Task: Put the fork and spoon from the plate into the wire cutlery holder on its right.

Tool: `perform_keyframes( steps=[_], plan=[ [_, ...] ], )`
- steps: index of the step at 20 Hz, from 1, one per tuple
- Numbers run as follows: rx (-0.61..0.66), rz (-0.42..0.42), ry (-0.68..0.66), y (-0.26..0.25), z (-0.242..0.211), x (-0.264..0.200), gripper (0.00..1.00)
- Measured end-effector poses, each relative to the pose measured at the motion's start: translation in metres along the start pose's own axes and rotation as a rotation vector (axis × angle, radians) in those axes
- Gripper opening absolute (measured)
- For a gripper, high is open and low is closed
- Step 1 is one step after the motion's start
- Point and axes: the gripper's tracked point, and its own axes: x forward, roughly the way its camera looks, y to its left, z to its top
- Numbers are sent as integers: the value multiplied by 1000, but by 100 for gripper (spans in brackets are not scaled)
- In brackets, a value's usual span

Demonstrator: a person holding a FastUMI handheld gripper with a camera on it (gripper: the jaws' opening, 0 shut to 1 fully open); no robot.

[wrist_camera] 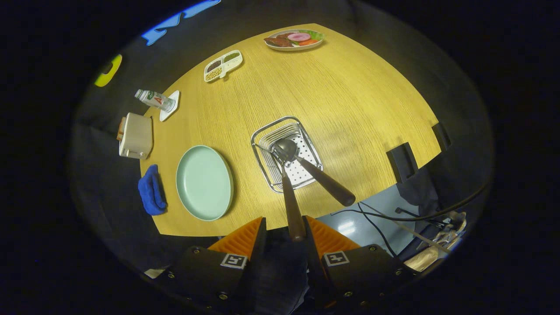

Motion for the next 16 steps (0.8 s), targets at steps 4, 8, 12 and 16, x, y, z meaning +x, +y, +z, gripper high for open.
perform_keyframes(
  steps=[4, 8, 12, 16],
  plan=[
    [18, 6, -34, 0, 5, -11, 49],
    [40, 8, -100, 0, 16, -26, 49],
    [46, -4, -205, -2, 37, -51, 49],
    [38, 17, -406, 11, 76, -90, 49]
  ],
)
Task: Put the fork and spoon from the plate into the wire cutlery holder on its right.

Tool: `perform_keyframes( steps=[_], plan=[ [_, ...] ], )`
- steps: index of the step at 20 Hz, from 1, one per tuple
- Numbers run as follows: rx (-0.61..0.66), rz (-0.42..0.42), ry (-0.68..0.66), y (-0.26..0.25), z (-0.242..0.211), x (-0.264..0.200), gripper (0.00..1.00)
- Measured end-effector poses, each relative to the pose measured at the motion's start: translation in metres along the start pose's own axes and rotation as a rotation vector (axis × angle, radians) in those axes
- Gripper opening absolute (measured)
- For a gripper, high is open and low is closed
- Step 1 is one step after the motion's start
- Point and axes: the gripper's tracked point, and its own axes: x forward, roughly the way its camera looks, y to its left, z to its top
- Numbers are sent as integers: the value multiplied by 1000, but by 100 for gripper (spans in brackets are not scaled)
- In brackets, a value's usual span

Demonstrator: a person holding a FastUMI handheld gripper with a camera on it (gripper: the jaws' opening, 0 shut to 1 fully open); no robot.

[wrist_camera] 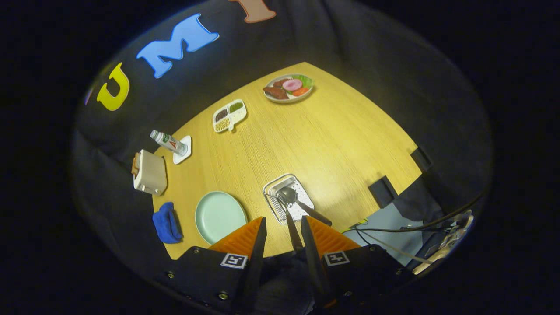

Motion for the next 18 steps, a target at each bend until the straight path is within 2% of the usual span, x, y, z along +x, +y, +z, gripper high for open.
perform_keyframes(
  steps=[5, 10, 13, 18],
  plan=[
    [-83, -7, -404, 25, 86, -50, 49],
    [-190, -45, -718, 47, 141, -108, 49],
    [-255, -73, -812, 56, 156, -130, 49],
    [-266, -60, -826, 67, 160, -125, 49]
  ],
)
